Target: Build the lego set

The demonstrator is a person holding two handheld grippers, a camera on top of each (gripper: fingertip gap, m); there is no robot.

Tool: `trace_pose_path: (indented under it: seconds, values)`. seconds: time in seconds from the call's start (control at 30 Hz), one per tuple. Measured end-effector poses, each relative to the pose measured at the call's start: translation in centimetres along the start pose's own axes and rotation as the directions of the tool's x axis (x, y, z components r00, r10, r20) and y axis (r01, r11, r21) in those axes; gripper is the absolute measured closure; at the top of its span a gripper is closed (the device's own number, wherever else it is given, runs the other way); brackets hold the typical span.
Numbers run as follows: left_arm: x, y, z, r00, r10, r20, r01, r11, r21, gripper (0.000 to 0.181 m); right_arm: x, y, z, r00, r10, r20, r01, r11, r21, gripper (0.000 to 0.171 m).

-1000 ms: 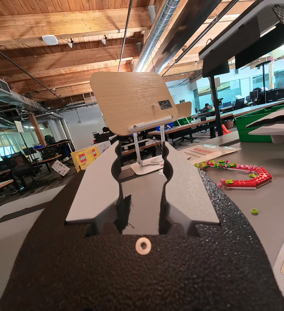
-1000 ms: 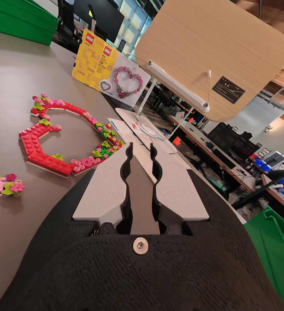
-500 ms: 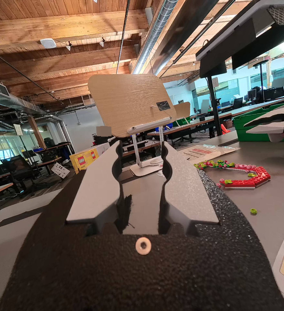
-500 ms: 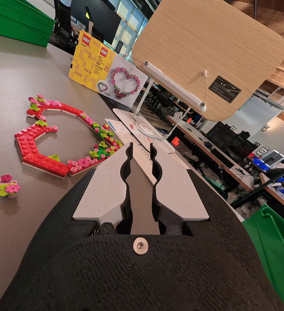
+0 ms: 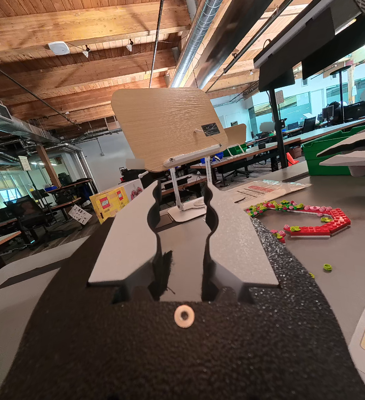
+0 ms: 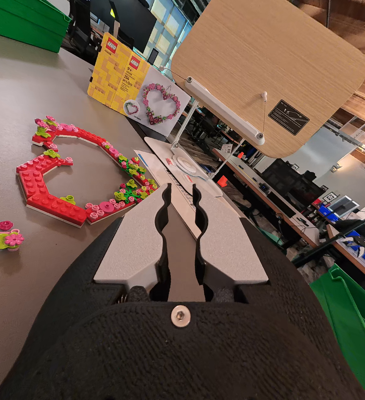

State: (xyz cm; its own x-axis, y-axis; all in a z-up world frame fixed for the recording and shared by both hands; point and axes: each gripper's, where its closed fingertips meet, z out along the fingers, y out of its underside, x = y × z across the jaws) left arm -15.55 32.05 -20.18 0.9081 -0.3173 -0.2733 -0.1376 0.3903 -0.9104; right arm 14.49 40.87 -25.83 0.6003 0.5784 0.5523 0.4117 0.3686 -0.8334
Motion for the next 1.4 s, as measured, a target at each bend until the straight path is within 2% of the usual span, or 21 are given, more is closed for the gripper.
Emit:
trace_pose_path:
  seconds: [0.2, 0.3, 0.43, 0.57, 0.67, 0.73, 0.8, 0.87, 0.93, 1.0, 1.07, 1.1, 1.2, 1.3, 1.4]
  values:
    - [-0.1, -0.1, -0.1, 1.000, 0.008, 0.009, -0.008, 1.000, 0.009, 0.147, 0.3, 0.0, -0.1, 1.000, 0.009, -0.011, -0.009, 1.000, 0.004, 0.154]
    - [-0.7, -1.1, -0.6, 0.996, 0.058, 0.070, -0.062, 0.996, 0.058, 0.158, 0.4, 0.0, -0.2, 1.000, 0.022, -0.013, -0.022, 1.000, 0.010, 0.154]
    - [-1.4, -1.9, -1.1, 0.990, 0.084, 0.115, -0.094, 0.992, 0.082, 0.162, 0.7, 0.1, -0.2, 0.999, 0.032, -0.023, -0.032, 0.999, 0.010, 0.154]
    - [-1.6, -1.7, -1.1, 0.990, 0.070, 0.119, -0.080, 0.994, 0.079, 0.164, 2.8, 0.3, -1.0, 0.991, 0.002, -0.135, -0.004, 1.000, -0.017, 0.155]
    - [-1.6, -1.6, -1.0, 0.992, 0.058, 0.113, -0.067, 0.995, 0.077, 0.164, 4.4, 0.0, -2.3, 0.982, -0.005, -0.187, -0.012, 0.996, -0.090, 0.156]
    - [-1.5, -1.4, -1.0, 0.993, 0.056, 0.107, -0.064, 0.995, 0.073, 0.164, 4.2, 0.2, -2.8, 0.993, 0.011, -0.118, -0.036, 0.977, -0.210, 0.161]
    - [-1.4, -1.4, -0.9, 0.994, 0.055, 0.100, -0.062, 0.996, 0.072, 0.164, 2.8, 1.3, -3.4, 0.995, 0.097, 0.025, -0.080, 0.917, -0.391, 0.161]
    - [-1.1, -1.3, -0.8, 0.995, 0.053, 0.087, -0.059, 0.996, 0.070, 0.164, 0.7, 1.4, -4.2, 0.963, 0.203, 0.178, -0.090, 0.862, -0.500, 0.159]
    - [-0.8, -1.1, -0.6, 0.996, 0.052, 0.074, -0.056, 0.996, 0.064, 0.164, -1.9, 0.6, -4.8, 0.900, 0.281, 0.333, -0.071, 0.849, -0.523, 0.158]
    - [-0.6, -1.0, -0.5, 0.996, 0.056, 0.064, -0.060, 0.997, 0.056, 0.165, -4.1, 0.1, -5.1, 0.850, 0.287, 0.441, -0.024, 0.859, -0.512, 0.158]
    - [-0.4, -0.9, -0.5, 0.996, 0.063, 0.058, -0.066, 0.996, 0.053, 0.165, -7.3, 0.3, -6.0, 0.749, 0.341, 0.568, 0.018, 0.847, -0.532, 0.157]
    - [-0.3, -0.9, -0.5, 0.996, 0.067, 0.056, -0.069, 0.996, 0.052, 0.165, -8.4, 0.5, -6.2, 0.713, 0.357, 0.603, 0.035, 0.841, -0.540, 0.157]
    - [-0.3, -1.0, -0.5, 0.996, 0.073, 0.052, -0.076, 0.996, 0.052, 0.165, -10.2, 1.6, -5.8, 0.687, 0.332, 0.647, 0.085, 0.847, -0.525, 0.153]
    - [-0.4, -1.0, -0.6, 0.996, 0.071, 0.053, -0.074, 0.996, 0.053, 0.166, -11.1, 1.6, -5.5, 0.654, 0.357, 0.667, 0.052, 0.858, -0.511, 0.149]
    - [-0.3, -1.0, -0.6, 0.996, 0.070, 0.052, -0.072, 0.996, 0.053, 0.166, -10.8, 1.8, -4.9, 0.674, 0.356, 0.647, 0.020, 0.867, -0.499, 0.145]
